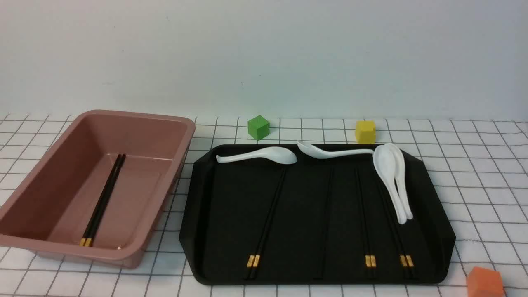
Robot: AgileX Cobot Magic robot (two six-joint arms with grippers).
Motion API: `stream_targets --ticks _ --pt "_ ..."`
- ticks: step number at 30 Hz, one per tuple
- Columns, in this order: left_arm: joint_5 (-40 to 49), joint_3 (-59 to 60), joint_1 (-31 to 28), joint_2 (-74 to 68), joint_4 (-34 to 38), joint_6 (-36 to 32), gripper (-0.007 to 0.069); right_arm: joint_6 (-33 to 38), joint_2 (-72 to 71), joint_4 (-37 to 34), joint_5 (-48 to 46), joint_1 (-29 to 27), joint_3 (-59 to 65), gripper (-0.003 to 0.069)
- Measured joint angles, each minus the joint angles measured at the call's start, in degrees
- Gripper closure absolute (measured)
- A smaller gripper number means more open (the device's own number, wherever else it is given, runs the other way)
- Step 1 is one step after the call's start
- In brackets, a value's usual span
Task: On white black tablecloth take chopsticks from black tray and put them in box.
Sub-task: 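Reach over to the black tray and grasp a pair of chopsticks with the left gripper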
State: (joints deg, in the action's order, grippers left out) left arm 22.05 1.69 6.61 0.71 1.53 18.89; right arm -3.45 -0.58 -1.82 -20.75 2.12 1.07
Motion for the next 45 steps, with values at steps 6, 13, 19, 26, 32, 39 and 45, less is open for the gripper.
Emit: stream_targets --ticks 6,13,19,26,32,39,45 --pt "0.0 0.0 0.0 0.0 0.0 0.0 0.0564 0.0 0.0 0.0 0.0 0.0 0.0 0.0419" --pt "0.0 0.0 0.0 0.0 0.0 0.0 0.0553 0.0 0.0 0.0 0.0 0.0 0.0 0.0419" --pt "0.0 0.0 0.0 0.0 0.0 0.0 0.0547 0.0 0.0 0.0 0.0 0.0 0.0 0.0419" --pt "0.0 0.0 0.0 0.0 0.0 0.0 0.0537 0.0 0.0 0.0 0.0 0.0 0.0 0.0419" --pt "0.0 0.0 0.0 0.0 0.0 0.0 0.0531 0.0 0.0 0.0 0.0 0.0 0.0 0.0419" --pt "0.0 0.0 0.0 0.0 1.47 0.12 0.0522 0.0 0.0 0.0 0.0 0.0 0.0 0.0419" --pt "0.0 0.0 0.0 0.0 12.8 0.76 0.0519 0.0 0.0 0.0 0.0 0.0 0.0 0.0419"
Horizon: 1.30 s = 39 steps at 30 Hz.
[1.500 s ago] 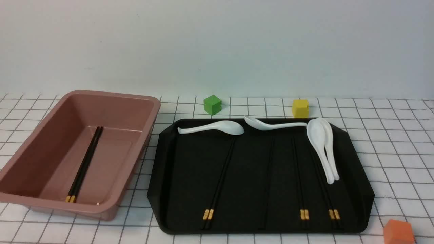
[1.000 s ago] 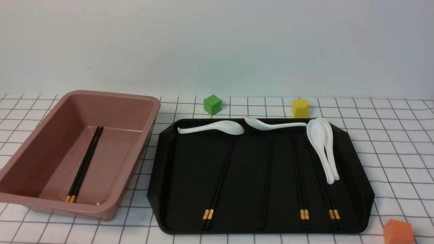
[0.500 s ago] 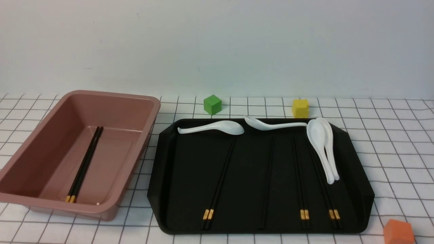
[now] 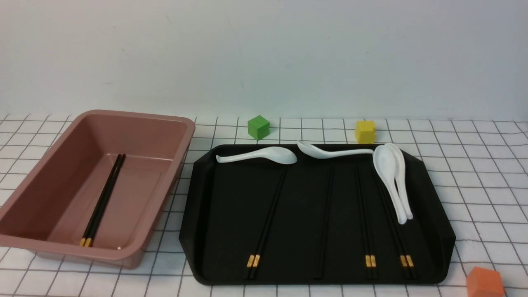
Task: On white black tablecloth take chopsticks from black tray and put them in box.
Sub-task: 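Reach over to the black tray and grasp a pair of chopsticks with the left gripper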
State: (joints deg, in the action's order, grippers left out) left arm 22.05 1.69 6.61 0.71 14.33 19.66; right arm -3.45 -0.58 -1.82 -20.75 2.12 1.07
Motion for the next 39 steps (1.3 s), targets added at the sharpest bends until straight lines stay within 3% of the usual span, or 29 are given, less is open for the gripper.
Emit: stream_targets --ticks 5,6,8,11,20,24,27,30,34,38,39 --pt "-0.28 0.0 0.0 0.0 20.49 5.74 0.0515 0.0 0.0 0.0 0.0 0.0 0.0 0.0419" --pt "-0.7 0.0 0.0 0.0 28.67 7.81 0.0514 0.0 0.0 0.0 0.0 0.0 0.0 0.0419" --pt "-1.25 0.0 0.0 0.0 37.37 9.11 0.0514 0.0 0.0 0.0 0.0 0.0 0.0 0.0419" --pt "-2.39 0.0 0.0 0.0 45.05 9.52 0.0514 0.0 0.0 0.0 0.0 0.0 0.0 0.0419" --pt "-9.27 0.0 0.0 0.0 49.63 9.88 0.0512 0.0 0.0 0.0 0.0 0.0 0.0 0.0419" --pt "-15.09 0.0 0.0 0.0 55.53 9.75 0.0511 0.0 0.0 0.0 0.0 0.0 0.0 0.0419" --pt "-16.75 -2.86 0.0 0.0 58.01 6.04 0.0518 0.0 0.0 0.0 0.0 0.0 0.0 0.0419" --pt "-16.39 -10.28 0.0 -0.15 57.91 -2.77 0.053 0.0 0.0 0.0 0.0 0.0 0.0 0.0419" --pt "-5.45 -25.77 0.0 -8.99 52.67 -18.36 0.0543 0.0 0.0 0.0 0.0 0.0 0.0 0.0419" --pt "9.61 -35.48 0.0 -21.69 43.31 -20.15 0.0546 0.0 0.0 0.0 0.0 0.0 0.0 0.0419" --pt "18.19 -39.52 0.0 -28.53 37.34 -17.84 0.0546 0.0 0.0 0.0 0.0 0.0 0.0 0.0419"
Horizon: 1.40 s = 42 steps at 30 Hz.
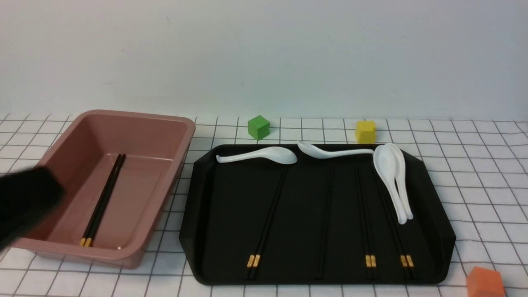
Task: On white black tablecloth take chopsticks from black tray and put them in box.
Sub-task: 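Reach over to the black tray and grasp a pair of chopsticks with the left gripper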
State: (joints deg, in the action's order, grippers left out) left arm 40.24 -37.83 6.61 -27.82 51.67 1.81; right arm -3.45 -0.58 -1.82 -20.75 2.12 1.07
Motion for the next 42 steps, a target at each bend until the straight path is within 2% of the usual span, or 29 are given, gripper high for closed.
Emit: stream_targets --ticks 1,4,6,7,11,14,16,17,19,21,25,31,42 --pt "7.57 -3.2 0.0 -7.24 -5.6 2.81 0.0546 0.0 0.0 0.07 0.0 0.0 0.0 0.0419" --pt "21.92 -8.67 0.0 -19.66 -16.6 6.38 0.0546 0.0 0.0 0.07 0.0 0.0 0.0 0.0419" --pt "27.11 -12.48 0.0 -29.35 -23.43 5.94 0.0547 0.0 0.0 0.07 0.0 0.0 0.0 0.0419" --pt "27.46 -13.01 0.0 -30.09 -24.12 5.94 0.0547 0.0 0.0 0.07 0.0 0.0 0.0 0.0419" --pt "25.76 -17.56 3.99 -41.01 -24.31 6.51 0.0575 0.0 0.0 0.01 0.0 0.0 0.0 0.0419" --pt "22.84 -20.52 11.44 -46.37 -25.65 9.67 0.0583 0.0 0.0 0.01 0.0 0.0 0.0 0.0419" --pt "21.18 -23.27 17.7 -51.67 -29.67 13.86 0.0575 0.0 0.0 0.01 0.0 0.0 0.0 0.0419" --pt "21.18 -23.51 18.17 -52.14 -30.1 14.26 0.0573 0.0 0.0 0.01 0.0 0.0 0.0 0.0419" --pt "20.56 -26.42 23.12 -57.81 -36.06 19.15 0.0543 0.0 0.0 0.01 0.0 0.0 0.0 0.0419" --pt "20.41 -28.52 25.72 -61.47 -40.19 21.98 0.0511 0.0 0.0 0.01 0.0 0.0 0.0 0.0419" --pt "18.99 -34.82 30.06 -70.0 -48.08 25.62 0.0392 0.0 0.0 0.01 0.0 0.0 0.0 0.0419" --pt "18.11 -42.1 30.86 -77.76 -50.63 25.23 0.0295 0.0 0.0 0.01 0.0 0.0 0.0 0.0419" --pt "10.85 -47.14 30.86 -88.8 -53.32 24.56 0.0287 0.0 0.0 0.01 0.0 0.0 0.0 0.0419"
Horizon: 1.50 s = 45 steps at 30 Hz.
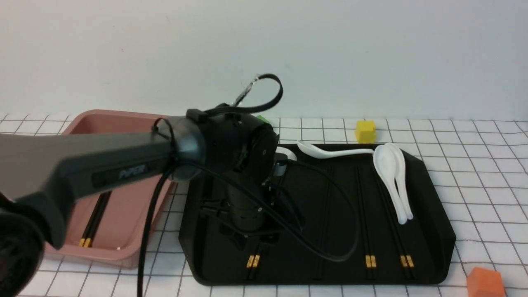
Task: On white black tablecloth take chopsticks from black tray and put them in box.
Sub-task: 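Reach over to the black tray and grasp a pair of chopsticks with the left gripper, then place the chopsticks into the pink bin with the left gripper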
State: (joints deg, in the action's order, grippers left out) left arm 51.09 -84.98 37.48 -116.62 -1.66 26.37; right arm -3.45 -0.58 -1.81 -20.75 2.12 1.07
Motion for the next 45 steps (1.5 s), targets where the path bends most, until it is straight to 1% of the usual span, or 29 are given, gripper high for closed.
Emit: stream_targets --ticks 5,13,16,18,20,21,26,29,32,35,36,37,38,39,41,44,45 --pt "-2.82 0.0 0.0 -2.59 -0.66 0.0 0.0287 0.0 0.0 0.0 0.0 0.0 0.0 0.0419" --pt "-2.69 -0.53 0.0 -3.66 -1.28 0.0 0.0295 0.0 0.0 0.0 0.0 0.0 0.0 0.0419" --pt "-2.17 -0.74 0.0 -3.84 -1.34 0.07 0.0356 0.0 0.0 0.0 0.0 0.0 0.0 0.0419" --pt "-1.93 -0.74 0.0 -3.84 -1.34 0.18 0.0418 0.0 0.0 0.0 0.0 0.0 0.0 0.0419" --pt "-1.66 -0.74 0.0 -3.84 -1.27 0.24 0.0498 0.0 0.0 0.0 0.0 0.0 0.0 0.0419" --pt "-1.59 -0.79 0.02 -3.84 -1.27 0.24 0.051 0.0 0.0 0.0 0.0 0.0 0.0 0.0419" --pt "0.72 -0.41 0.02 -1.01 -0.08 0.24 0.0503 0.0 0.0 0.0 0.0 0.0 0.0 0.0419" --pt "2.26 -0.18 0.02 6.67 1.31 0.24 0.0503 0.0 0.0 0.0 0.0 0.0 0.0 0.0419" --pt "2.66 -0.18 -0.77 14.47 0.01 0.24 0.0503 0.0 0.0 0.0 0.0 0.0 0.0 0.0419" --pt "4.49 -0.18 -4.64 21.73 -3.91 0.24 0.0503 0.0 0.0 0.0 0.0 0.0 0.0 0.0419" --pt "5.64 -0.18 -7.53 23.88 -6.0 0.24 0.0503 0.0 0.0 0.0 0.0 0.0 0.0 0.0419" --pt "6.43 -0.18 -8.61 24.71 -6.93 0.24 0.0503 0.0 0.0 0.0 0.0 0.0 0.0 0.0419" --pt "8.24 -0.18 -12.83 25.73 -8.45 0.24 0.0503 0.0 0.0 0.0 0.0 0.0 0.0 0.0419" --pt "8.99 -0.18 -14.7 26.04 -8.95 0.24 0.0503 0.0 0.0 0.0 0.0 0.0 0.0 0.0419" --pt "10.4 0.71 -21.4 25.88 -9.16 0.24 0.0503 0.0 0.0 0.0 0.0 0.0 0.0 0.0419" --pt "9.46 3.62 -27.66 24.1 -7.37 -0.19 0.0503 0.0 0.0 0.0 0.0 0.0 0.0 0.0419" --pt "8.8 4.33 -28.57 23.59 -7.08 -0.49 0.0503 0.0 0.0 0.0 0.0 0.0 0.0 0.0419"
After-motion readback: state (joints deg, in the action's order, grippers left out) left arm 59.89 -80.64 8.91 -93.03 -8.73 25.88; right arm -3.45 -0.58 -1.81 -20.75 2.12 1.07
